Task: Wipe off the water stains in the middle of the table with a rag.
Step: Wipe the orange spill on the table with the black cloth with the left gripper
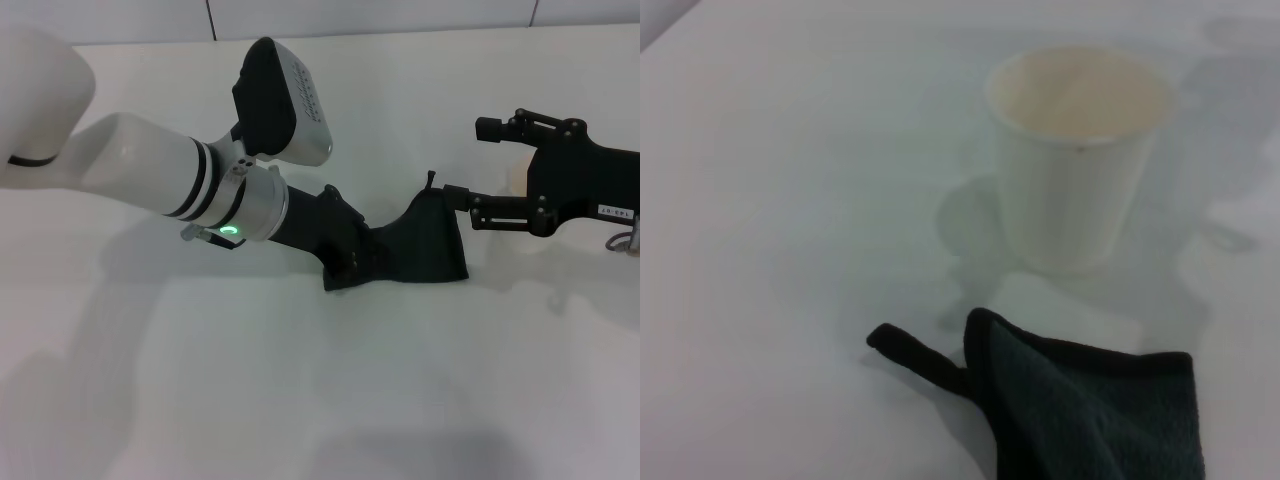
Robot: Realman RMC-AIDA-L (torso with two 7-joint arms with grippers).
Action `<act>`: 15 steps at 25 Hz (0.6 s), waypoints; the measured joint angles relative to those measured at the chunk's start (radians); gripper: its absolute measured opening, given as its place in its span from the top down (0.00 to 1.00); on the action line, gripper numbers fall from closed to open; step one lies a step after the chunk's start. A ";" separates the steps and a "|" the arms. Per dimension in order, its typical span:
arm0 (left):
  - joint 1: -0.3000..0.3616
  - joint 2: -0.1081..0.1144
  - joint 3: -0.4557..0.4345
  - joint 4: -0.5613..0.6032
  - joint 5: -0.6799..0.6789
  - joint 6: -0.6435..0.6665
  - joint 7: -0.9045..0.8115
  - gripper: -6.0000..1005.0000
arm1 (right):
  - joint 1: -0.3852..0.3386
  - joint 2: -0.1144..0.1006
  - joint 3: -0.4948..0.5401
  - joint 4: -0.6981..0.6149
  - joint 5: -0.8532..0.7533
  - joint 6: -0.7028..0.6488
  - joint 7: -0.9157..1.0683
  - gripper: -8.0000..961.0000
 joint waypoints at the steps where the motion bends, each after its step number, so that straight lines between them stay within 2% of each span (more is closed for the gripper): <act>1: 0.000 0.002 0.000 0.000 0.000 -0.002 0.000 0.89 | 0.000 0.000 0.000 0.000 0.000 0.000 0.000 0.11; 6: 0.000 0.010 -0.001 0.000 0.001 -0.013 -0.003 0.89 | -0.002 0.000 0.000 0.000 0.000 0.000 0.000 0.11; 15: 0.000 0.011 -0.010 0.003 0.045 -0.061 -0.015 0.89 | -0.006 0.000 0.000 0.000 0.000 -0.002 0.000 0.11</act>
